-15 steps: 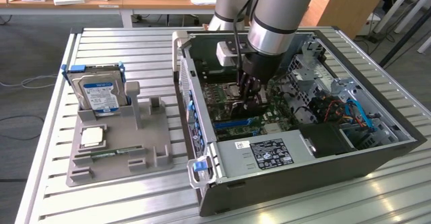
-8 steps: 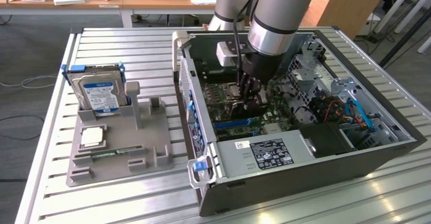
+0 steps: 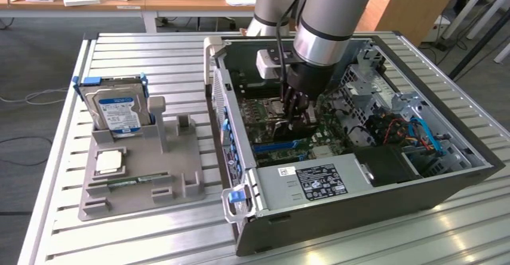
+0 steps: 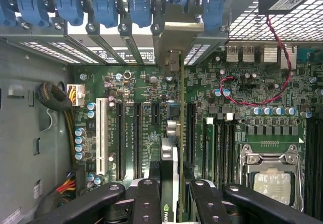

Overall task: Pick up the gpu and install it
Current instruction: 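Insert the gpu into the slot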

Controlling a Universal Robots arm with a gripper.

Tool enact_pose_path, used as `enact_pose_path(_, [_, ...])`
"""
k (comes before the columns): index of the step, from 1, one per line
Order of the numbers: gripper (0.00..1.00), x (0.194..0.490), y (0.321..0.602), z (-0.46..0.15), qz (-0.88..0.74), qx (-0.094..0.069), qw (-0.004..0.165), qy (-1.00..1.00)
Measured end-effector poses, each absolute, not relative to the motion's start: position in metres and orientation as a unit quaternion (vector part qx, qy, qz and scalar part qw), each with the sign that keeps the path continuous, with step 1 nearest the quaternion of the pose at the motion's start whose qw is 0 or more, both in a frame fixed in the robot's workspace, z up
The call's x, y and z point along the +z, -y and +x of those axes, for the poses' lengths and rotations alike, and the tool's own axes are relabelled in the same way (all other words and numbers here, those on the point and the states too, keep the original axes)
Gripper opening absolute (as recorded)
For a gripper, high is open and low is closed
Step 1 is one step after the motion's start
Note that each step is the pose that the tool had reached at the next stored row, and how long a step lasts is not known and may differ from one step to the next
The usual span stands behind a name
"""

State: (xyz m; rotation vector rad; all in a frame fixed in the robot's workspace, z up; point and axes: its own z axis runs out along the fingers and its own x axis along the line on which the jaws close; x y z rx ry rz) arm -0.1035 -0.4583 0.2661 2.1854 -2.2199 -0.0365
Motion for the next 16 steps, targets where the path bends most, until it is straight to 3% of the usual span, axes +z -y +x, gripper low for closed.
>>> enact_pose_path(16, [0.27, 0.2652, 0.4591, -0.1038, 0.698, -0.012, 0.013, 0.716])
